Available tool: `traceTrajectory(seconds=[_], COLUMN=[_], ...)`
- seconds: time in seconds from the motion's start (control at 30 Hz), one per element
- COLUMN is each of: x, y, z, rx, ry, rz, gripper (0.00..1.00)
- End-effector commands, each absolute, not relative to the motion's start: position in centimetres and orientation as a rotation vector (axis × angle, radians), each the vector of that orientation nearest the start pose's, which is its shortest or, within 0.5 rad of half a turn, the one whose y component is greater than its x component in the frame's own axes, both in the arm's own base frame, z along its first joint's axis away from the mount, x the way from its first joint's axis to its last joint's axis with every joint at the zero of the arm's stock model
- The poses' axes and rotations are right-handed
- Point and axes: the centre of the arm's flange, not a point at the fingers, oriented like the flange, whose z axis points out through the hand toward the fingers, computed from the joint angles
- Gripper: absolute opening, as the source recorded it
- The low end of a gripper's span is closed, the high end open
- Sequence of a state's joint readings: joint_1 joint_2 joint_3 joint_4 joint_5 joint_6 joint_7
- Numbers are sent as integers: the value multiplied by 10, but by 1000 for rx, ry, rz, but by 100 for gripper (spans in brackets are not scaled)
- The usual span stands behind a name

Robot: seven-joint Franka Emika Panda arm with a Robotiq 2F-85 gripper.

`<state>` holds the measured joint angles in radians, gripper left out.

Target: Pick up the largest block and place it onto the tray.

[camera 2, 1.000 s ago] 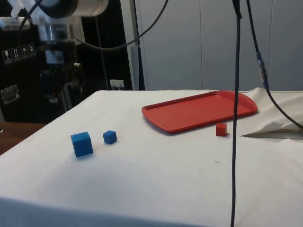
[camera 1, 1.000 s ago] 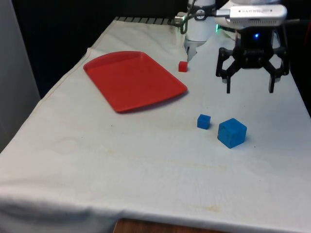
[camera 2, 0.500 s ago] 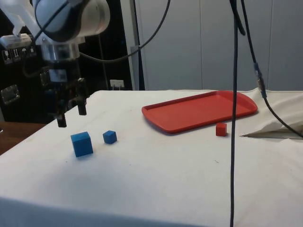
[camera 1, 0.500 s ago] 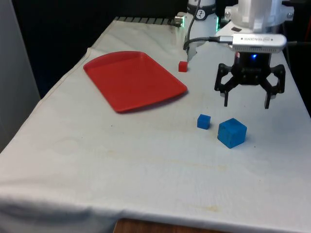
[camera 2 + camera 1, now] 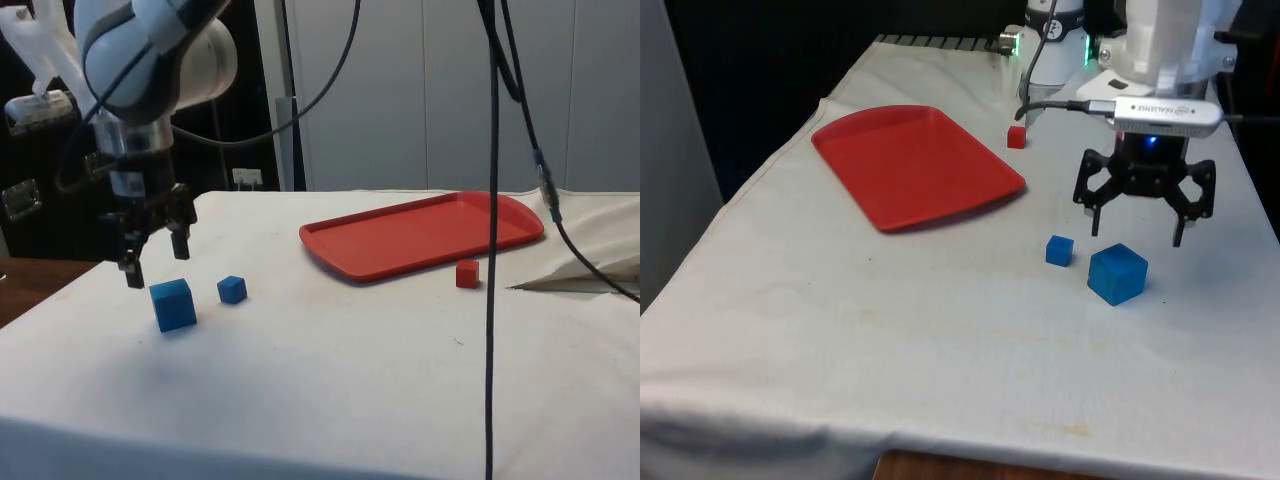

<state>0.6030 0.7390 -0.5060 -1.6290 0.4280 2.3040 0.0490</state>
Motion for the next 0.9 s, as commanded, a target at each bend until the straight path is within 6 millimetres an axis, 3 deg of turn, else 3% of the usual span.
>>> traceTrajectory(seconds=[0.0, 0.87], x=[682, 682], y=[121, 115], z=[229, 203], rx=[-3150, -3186], ry=[200, 416], rz=[-97, -123], gripper=[100, 100])
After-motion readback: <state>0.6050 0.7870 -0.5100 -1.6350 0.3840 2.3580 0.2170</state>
